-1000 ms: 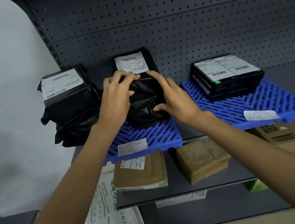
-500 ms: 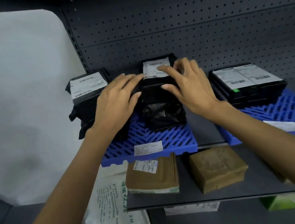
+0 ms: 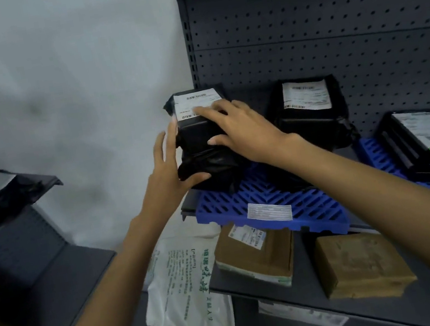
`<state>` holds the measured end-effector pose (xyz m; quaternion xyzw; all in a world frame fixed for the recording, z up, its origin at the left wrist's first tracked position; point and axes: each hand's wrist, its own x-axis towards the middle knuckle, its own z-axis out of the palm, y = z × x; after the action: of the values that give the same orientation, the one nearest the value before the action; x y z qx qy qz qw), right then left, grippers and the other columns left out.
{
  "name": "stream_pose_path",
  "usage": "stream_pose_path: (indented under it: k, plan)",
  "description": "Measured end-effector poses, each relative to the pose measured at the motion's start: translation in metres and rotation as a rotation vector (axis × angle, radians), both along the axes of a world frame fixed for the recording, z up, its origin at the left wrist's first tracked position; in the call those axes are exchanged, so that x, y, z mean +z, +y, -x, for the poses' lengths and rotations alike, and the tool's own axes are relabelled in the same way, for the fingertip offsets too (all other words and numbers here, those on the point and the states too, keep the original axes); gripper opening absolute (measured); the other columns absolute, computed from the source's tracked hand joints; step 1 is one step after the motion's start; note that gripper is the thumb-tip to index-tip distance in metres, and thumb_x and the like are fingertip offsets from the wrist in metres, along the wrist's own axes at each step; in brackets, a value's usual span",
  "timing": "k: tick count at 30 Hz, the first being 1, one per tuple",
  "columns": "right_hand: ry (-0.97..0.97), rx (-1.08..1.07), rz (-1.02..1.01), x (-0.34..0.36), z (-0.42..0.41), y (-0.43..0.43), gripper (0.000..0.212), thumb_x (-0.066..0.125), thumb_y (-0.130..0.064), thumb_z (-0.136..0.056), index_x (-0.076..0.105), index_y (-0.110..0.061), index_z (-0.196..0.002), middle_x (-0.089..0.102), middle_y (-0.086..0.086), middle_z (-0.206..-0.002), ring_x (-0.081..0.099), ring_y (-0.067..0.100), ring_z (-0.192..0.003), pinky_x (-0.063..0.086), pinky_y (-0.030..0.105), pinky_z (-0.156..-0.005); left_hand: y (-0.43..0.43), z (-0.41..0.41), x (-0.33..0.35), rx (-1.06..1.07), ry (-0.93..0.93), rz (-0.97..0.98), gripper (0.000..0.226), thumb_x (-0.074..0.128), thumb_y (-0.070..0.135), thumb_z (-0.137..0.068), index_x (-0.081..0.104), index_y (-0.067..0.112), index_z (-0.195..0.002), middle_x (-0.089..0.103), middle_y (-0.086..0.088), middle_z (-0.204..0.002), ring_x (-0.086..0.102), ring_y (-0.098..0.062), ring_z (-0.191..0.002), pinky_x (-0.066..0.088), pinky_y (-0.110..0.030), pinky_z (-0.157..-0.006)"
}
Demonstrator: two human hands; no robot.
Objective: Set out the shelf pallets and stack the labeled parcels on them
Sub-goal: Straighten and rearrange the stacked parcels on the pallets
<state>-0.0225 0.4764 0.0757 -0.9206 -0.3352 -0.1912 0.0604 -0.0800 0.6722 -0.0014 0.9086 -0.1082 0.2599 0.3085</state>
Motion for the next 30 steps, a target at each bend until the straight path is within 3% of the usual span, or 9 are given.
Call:
stream_pose_path:
  k: [2,5,10,18,23,30]
  plan:
    - [0.022,-0.016,-0.016,-0.003,-0.002,0.004,0.066,0.062,-0.038,-0.091,0.029,-0.031,-0.149,0.032,0.010,-0.146,0.037,0.048,-0.127,0.043,0.057,-0.100,-0.004,-0.002,-0.009,-0.077,0.042,0.121,0.115,0.073,0.055,-0.074,-0.009,0.040,-0.153,0.025,-0.005,-0.155,0.039,-0.023,-0.136,0.049,-0.053,-0.097]
    - [0.043,-0.030,-0.068,-0.005,-0.002,0.007,0.065,0.066,-0.030,-0.090,0.032,-0.032,-0.146,0.029,0.011,-0.144,0.046,0.047,-0.117,0.046,0.056,-0.095,-0.015,-0.005,-0.019,-0.141,0.045,0.181,0.111,0.073,0.044,-0.083,-0.015,0.040,-0.152,0.035,-0.001,-0.154,0.047,-0.021,-0.133,0.050,-0.049,-0.098]
    - [0.070,-0.030,-0.134,-0.007,0.007,0.003,0.066,0.065,-0.021,-0.092,0.031,-0.031,-0.147,0.023,0.013,-0.147,0.056,0.042,-0.100,0.049,0.050,-0.092,-0.029,-0.006,-0.027,-0.077,-0.015,0.195,0.099,0.064,0.038,-0.092,-0.016,0.042,-0.151,0.052,0.003,-0.143,0.062,-0.019,-0.114,0.049,-0.027,-0.082]
    - [0.066,-0.031,-0.006,0.015,0.019,-0.022,0.064,0.059,-0.015,-0.095,0.028,-0.035,-0.148,0.030,0.009,-0.141,0.060,0.037,-0.094,0.050,0.040,-0.084,-0.051,-0.007,-0.030,-0.077,-0.004,0.288,0.104,0.067,0.034,-0.090,-0.019,0.047,-0.148,0.055,0.003,-0.138,0.063,-0.015,-0.110,0.052,-0.025,-0.086]
    - [0.028,-0.036,0.094,0.024,0.012,-0.052,0.064,0.059,-0.016,-0.095,0.028,-0.033,-0.149,0.038,0.003,-0.141,0.061,0.033,-0.099,0.050,0.041,-0.081,-0.074,-0.016,-0.030,-0.107,-0.032,0.273,0.104,0.067,0.028,-0.090,-0.017,0.045,-0.150,0.047,-0.002,-0.147,0.054,-0.018,-0.126,0.052,-0.036,-0.096]
    - [-0.049,0.002,0.096,0.022,0.005,-0.066,0.063,0.062,-0.022,-0.093,0.033,-0.029,-0.149,0.041,-0.001,-0.148,0.057,0.029,-0.118,0.048,0.044,-0.093,-0.063,-0.019,-0.015,-0.161,-0.050,0.270,0.097,0.067,0.049,-0.087,-0.002,0.041,-0.154,0.041,0.002,-0.148,0.051,-0.009,-0.126,0.050,-0.039,-0.101]
